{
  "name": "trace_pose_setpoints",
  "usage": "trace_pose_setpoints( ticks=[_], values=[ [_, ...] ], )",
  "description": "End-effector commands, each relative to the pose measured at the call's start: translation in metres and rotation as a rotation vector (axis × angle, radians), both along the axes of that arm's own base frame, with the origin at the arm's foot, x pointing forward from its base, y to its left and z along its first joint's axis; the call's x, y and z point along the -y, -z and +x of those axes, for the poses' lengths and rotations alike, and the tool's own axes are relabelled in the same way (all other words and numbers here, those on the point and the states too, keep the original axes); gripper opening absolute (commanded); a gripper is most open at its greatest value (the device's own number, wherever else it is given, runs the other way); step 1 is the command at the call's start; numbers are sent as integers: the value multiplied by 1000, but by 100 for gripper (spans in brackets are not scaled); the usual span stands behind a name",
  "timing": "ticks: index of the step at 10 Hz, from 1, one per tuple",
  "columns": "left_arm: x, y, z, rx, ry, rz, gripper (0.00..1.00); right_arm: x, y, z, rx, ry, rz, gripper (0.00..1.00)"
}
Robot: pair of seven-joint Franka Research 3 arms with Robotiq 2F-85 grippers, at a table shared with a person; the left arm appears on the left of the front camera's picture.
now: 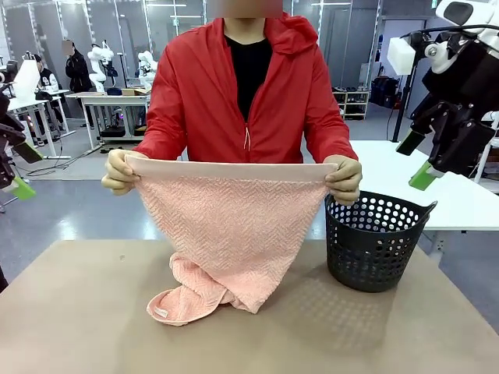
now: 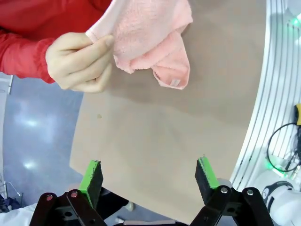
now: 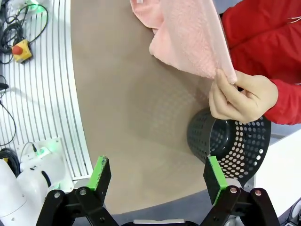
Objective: Fold the towel.
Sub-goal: Grab the top end of the 100 cm Hotel Towel extended by the human.
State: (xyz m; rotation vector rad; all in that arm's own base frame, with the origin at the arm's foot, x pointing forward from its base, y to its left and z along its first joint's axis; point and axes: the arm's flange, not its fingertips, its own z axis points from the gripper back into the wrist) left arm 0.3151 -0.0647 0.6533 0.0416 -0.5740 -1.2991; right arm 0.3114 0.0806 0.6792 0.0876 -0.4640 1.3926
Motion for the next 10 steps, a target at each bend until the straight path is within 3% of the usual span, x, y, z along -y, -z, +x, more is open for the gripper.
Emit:
trace_pose_setpoints(
  ticks=[1, 4, 8, 10],
  values=[
    [24, -20, -3, 65, 70, 49, 100, -21, -11, 3, 36, -42, -44, 100],
    [88, -46, 7, 104, 204, 161, 100, -64, -29, 22, 90, -70, -117, 100],
    [157, -47, 37, 1, 320, 240, 100, -112, -29, 52, 144, -99, -179, 100],
    [173, -39, 56, -36, 298, 246, 100, -124, -19, 64, 138, -126, -176, 100]
  ],
)
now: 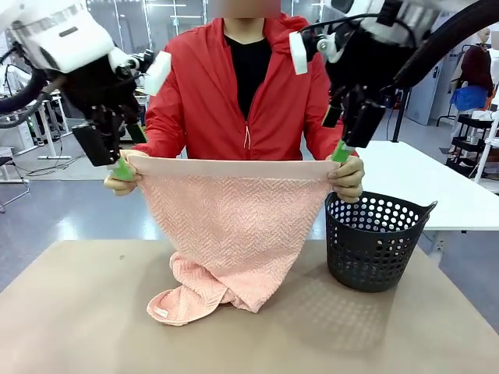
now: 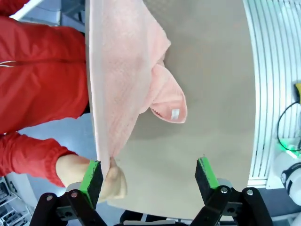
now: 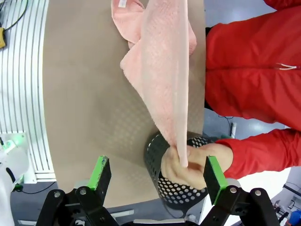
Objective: Fold the towel.
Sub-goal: Grab the top end of the 100 cm Hotel Towel extended by the human.
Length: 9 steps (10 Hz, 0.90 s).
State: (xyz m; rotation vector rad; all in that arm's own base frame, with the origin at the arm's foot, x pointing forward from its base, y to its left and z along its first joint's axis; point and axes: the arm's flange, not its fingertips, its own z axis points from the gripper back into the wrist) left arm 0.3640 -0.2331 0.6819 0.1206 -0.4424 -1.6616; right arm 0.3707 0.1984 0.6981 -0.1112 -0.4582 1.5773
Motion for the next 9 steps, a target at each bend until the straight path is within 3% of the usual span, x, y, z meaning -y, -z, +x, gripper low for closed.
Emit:
trace_pose_setpoints(
  ticks=[1, 3, 9],
  values=[
    [10, -6, 18, -4, -33, 39, 100, -9, 6, 14, 2, 1, -11, 100],
    [20, 0, 34, 28, -48, 80, 100, -16, 14, 27, 8, -12, -23, 100],
    [29, 35, 87, -19, -115, 96, 100, -32, 47, 75, -47, -4, -39, 100]
  ],
)
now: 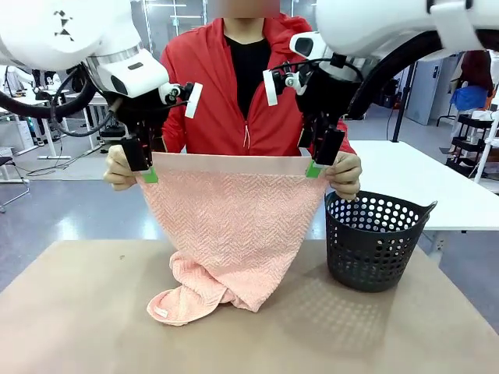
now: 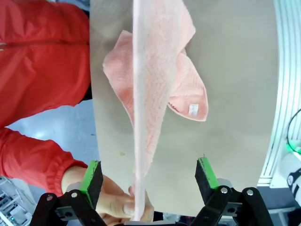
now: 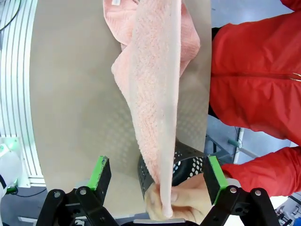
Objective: Fold the towel.
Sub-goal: Grab the top end of the 100 cm Hotel Towel extended by the human.
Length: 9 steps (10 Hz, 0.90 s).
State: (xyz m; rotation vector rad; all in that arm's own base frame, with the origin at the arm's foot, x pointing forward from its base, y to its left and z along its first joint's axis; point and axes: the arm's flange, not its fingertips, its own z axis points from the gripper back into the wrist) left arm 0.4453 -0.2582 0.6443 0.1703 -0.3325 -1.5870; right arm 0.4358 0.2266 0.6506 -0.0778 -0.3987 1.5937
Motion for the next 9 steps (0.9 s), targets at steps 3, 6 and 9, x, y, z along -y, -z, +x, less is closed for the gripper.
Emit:
trace_pose_setpoints(
  ticks=[3, 6, 9],
  values=[
    [2, 15, 17, -16, -36, -1, 100, -9, 22, 28, -36, 30, -32, 100],
    [-1, 21, 21, -32, -36, -16, 17, -12, 37, 35, -40, 61, -33, 70],
    [-1, 19, 18, -39, -25, -14, 0, -13, 42, 40, -34, 82, -16, 0]
  ],
)
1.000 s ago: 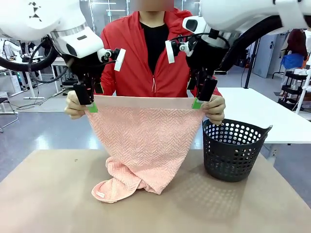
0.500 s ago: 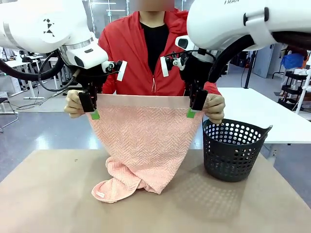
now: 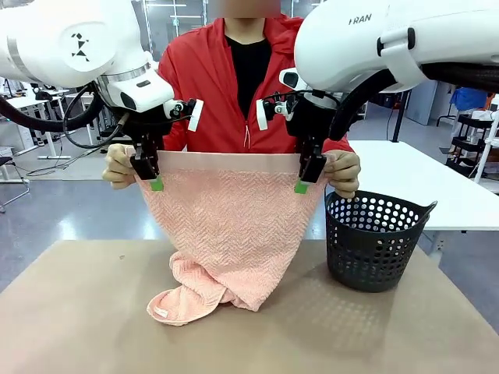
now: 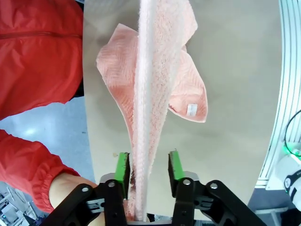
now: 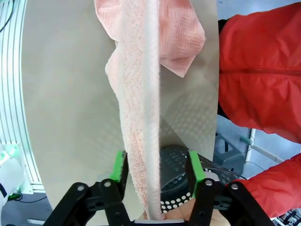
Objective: Fold the towel.
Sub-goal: Grab the top end of the 100 cm Hotel Towel extended by the human.
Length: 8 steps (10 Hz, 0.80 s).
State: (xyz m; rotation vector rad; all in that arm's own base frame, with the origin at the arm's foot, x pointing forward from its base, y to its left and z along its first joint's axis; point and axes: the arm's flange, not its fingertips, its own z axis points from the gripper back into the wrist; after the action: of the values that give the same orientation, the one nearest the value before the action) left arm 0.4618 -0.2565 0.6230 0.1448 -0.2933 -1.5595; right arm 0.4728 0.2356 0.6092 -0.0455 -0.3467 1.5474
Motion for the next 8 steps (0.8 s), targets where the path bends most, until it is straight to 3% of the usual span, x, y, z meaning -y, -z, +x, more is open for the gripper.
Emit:
trace_pose_setpoints(
  ticks=[1, 2, 7, 8],
  values=[
    [1, -1, 2, 1, 1, -12, 6, -3, 1, 3, 24, 36, -11, 0],
    [1, -1, 2, 0, 1, -12, 0, -3, 1, 3, 22, 38, -12, 0],
    [2, -2, 3, -6, -8, -12, 0, -2, -1, 0, 7, 40, -22, 0],
    [-2, 1, 0, -8, -19, -34, 0, 3, 0, 0, -25, 49, -10, 0]
  ],
)
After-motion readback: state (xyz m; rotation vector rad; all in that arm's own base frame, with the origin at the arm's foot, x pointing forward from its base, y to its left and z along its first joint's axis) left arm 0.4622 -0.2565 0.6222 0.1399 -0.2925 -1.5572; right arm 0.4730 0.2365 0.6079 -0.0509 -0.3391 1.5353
